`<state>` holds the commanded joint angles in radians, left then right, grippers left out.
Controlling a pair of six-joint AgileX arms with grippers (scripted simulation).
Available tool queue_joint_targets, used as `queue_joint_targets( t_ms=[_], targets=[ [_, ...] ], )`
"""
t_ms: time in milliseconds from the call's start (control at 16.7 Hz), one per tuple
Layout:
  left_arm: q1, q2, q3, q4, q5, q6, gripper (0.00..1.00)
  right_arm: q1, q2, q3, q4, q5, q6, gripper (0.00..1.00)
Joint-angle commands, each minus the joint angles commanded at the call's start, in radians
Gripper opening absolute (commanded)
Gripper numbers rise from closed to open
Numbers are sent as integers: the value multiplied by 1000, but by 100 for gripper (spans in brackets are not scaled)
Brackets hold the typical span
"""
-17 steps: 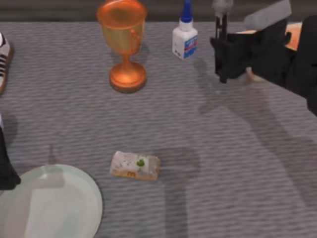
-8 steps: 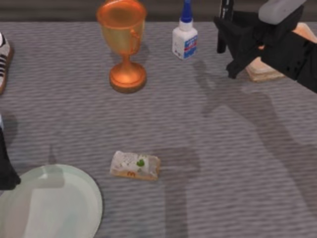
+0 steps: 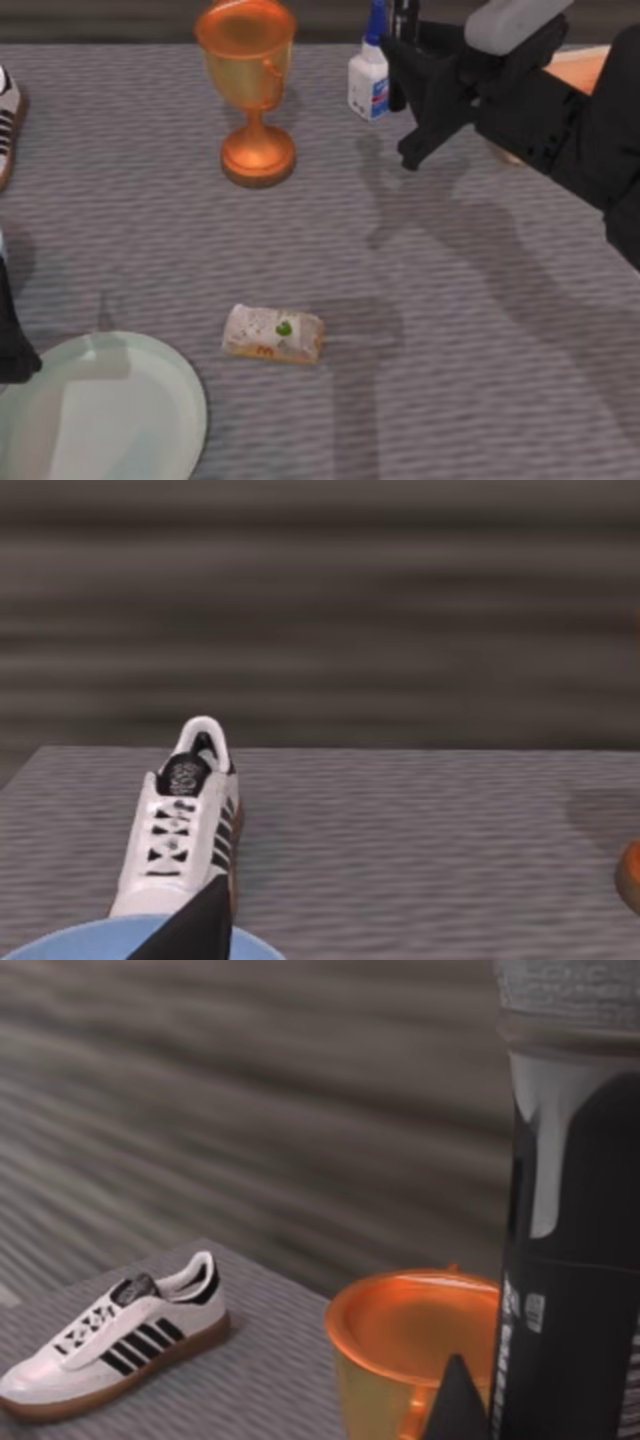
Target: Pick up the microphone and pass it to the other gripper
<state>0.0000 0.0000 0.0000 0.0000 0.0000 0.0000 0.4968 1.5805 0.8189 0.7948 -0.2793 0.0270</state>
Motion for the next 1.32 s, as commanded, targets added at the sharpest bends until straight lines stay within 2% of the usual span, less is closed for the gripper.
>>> queue_joint_targets(
  t_ms=[180,300,960,1140,1320],
  targets=[
    [0,0,0,0,0,0,100,100,-44,4,-31,95,6,0],
    [0,0,0,0,0,0,100,129,-59,5,-40,123,7,0],
    [-4,13,11,5,11,1,100,130,-59,5,-40,124,7,0],
    [-32,109,90,44,89,8,100,130,-59,5,-40,124,7,0],
    [-75,301,219,106,215,21,100,130,-59,5,-40,124,7,0]
  ],
)
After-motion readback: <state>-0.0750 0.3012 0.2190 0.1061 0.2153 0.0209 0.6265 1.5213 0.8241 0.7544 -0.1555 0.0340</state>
